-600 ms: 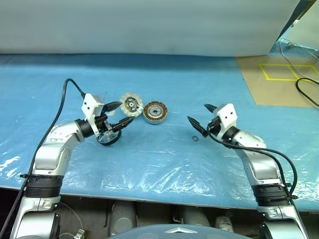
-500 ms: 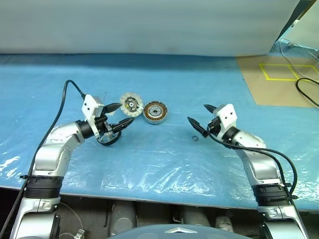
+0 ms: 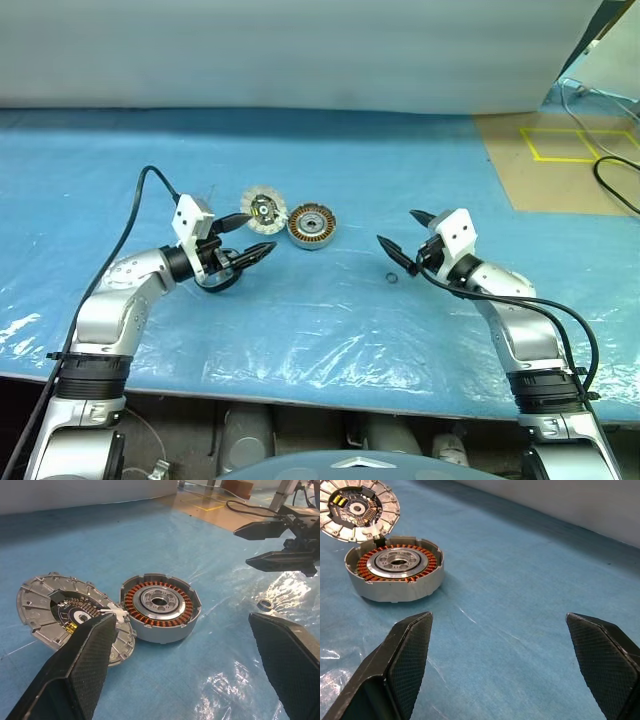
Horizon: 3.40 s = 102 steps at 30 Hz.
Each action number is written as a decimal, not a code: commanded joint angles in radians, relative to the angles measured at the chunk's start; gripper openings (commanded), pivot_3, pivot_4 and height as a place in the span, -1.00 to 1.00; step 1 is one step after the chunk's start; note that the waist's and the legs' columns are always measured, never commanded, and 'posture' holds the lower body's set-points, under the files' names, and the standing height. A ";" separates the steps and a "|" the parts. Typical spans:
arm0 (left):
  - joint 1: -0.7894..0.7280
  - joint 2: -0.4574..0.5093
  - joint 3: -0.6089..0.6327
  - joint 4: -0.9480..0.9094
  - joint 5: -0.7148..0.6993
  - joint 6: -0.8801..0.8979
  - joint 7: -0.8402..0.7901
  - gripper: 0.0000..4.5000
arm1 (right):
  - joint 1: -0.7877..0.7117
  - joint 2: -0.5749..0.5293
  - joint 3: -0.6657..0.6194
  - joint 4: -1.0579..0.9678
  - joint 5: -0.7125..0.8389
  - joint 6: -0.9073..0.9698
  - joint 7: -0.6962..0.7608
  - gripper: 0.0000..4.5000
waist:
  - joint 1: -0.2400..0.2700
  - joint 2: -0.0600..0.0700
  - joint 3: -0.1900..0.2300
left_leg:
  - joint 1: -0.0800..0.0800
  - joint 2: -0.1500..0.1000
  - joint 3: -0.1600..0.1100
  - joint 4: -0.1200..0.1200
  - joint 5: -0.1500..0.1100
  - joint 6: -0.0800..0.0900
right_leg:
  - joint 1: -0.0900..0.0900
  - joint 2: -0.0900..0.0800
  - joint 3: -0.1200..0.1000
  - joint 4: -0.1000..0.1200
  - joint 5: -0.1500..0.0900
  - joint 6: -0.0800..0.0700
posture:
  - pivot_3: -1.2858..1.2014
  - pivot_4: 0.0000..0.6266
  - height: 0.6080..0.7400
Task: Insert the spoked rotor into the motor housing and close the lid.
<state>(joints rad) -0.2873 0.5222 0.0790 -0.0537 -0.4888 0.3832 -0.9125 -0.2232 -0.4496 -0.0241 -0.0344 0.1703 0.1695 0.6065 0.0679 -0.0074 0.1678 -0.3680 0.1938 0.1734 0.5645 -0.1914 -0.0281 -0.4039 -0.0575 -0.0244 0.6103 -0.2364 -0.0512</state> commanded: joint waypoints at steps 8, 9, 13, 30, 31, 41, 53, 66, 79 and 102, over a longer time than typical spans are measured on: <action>0.004 0.005 0.000 0.013 0.018 -0.067 -0.034 1.00 | -0.017 -0.021 -0.014 -0.023 0.011 -0.020 0.018 0.99 | 0.000 0.000 0.000 | 0.000 0.000 0.000 0.000 0.000 0.000 | 0.000 0.000 0.000 0.000 0.000 0.000 | 0.03 -0.52 1.00; 0.003 0.004 -0.002 0.015 0.020 -0.069 -0.034 1.00 | -0.017 -0.021 -0.014 -0.022 0.012 -0.020 0.020 0.99 | 0.000 0.000 0.000 | 0.000 0.000 0.000 0.000 0.000 0.000 | 0.000 0.000 0.000 0.000 0.000 0.000 | 0.03 -0.52 1.00; 0.001 -0.004 -0.006 0.024 0.027 -0.086 -0.032 1.00 | -0.015 -0.020 -0.015 -0.019 0.010 -0.023 0.024 0.99 | 0.000 0.000 0.000 | 0.000 0.000 0.000 0.000 0.000 0.000 | 0.000 0.000 0.000 0.000 0.000 0.000 | 0.03 -0.52 1.00; 0.006 -0.029 -0.006 0.004 0.041 -0.102 0.003 1.00 | -0.159 -0.082 0.059 0.028 -0.002 -0.041 0.189 0.99 | -0.003 0.000 0.000 | 0.000 0.000 0.000 0.001 0.000 0.000 | 0.000 0.000 0.000 0.001 0.000 0.000 | 0.03 -0.52 1.00; 0.008 -0.032 -0.006 0.000 0.038 -0.098 0.007 1.00 | -0.191 -0.093 0.077 0.040 0.003 -0.035 0.229 0.99 | -0.002 0.000 0.000 | 0.000 0.000 0.000 0.001 0.000 0.000 | 0.000 0.000 0.000 0.001 0.000 0.000 | 0.03 -0.52 1.00; 0.025 -0.062 -0.015 -0.015 0.041 -0.104 0.033 1.00 | -0.636 -0.066 0.250 0.407 -0.064 -0.145 0.529 0.99 | -0.006 0.000 0.000 | -0.002 0.001 0.001 0.004 0.000 0.008 | -0.003 0.000 0.000 0.006 0.000 -0.001 | 0.03 -0.52 1.00; 0.092 -0.046 -0.004 -0.062 0.030 -0.115 0.022 1.00 | -1.043 0.052 0.445 0.974 -0.304 -0.399 0.740 0.99 | -0.011 0.000 0.000 | -0.011 0.006 0.001 0.013 0.000 0.009 | -0.012 0.000 -0.003 0.015 -0.002 -0.006 | 0.03 -0.52 1.00; 0.141 -0.058 -0.005 -0.081 0.048 -0.158 0.050 1.00 | -1.112 0.233 0.480 1.230 -0.446 -0.459 0.722 0.99 | -0.024 0.000 0.001 | -0.018 0.009 0.001 0.016 0.000 0.009 | -0.020 0.000 -0.005 0.020 -0.002 -0.009 | 0.03 -0.52 1.00; 0.172 -0.068 -0.018 -0.095 0.067 -0.181 0.065 1.00 | -1.144 0.287 0.493 1.328 -0.571 -0.461 0.600 0.99 | -0.025 0.001 0.001 | -0.016 0.010 0.002 0.020 0.000 0.009 | -0.022 0.000 -0.004 0.030 -0.005 -0.014 | 0.03 -0.52 1.00; 0.184 -0.092 -0.037 -0.115 0.084 -0.188 0.114 1.00 | -1.116 0.321 0.556 1.360 -0.705 -0.457 0.476 -0.03 | -0.024 0.002 0.001 | -0.015 0.010 0.002 0.023 -0.002 0.005 | -0.021 0.000 -0.003 0.032 -0.005 -0.014 | 0.03 -0.52 1.00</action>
<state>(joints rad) -0.1036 0.4305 0.0404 -0.1335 -0.4060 0.2152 -0.8019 -1.3390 -0.1273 0.5232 1.3178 -0.5184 -0.2935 1.0837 0.0437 -0.0058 0.1690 -0.3827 0.2042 0.1753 0.5872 -0.1932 -0.0228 -0.4248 -0.0571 -0.0277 0.6418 -0.2410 -0.0651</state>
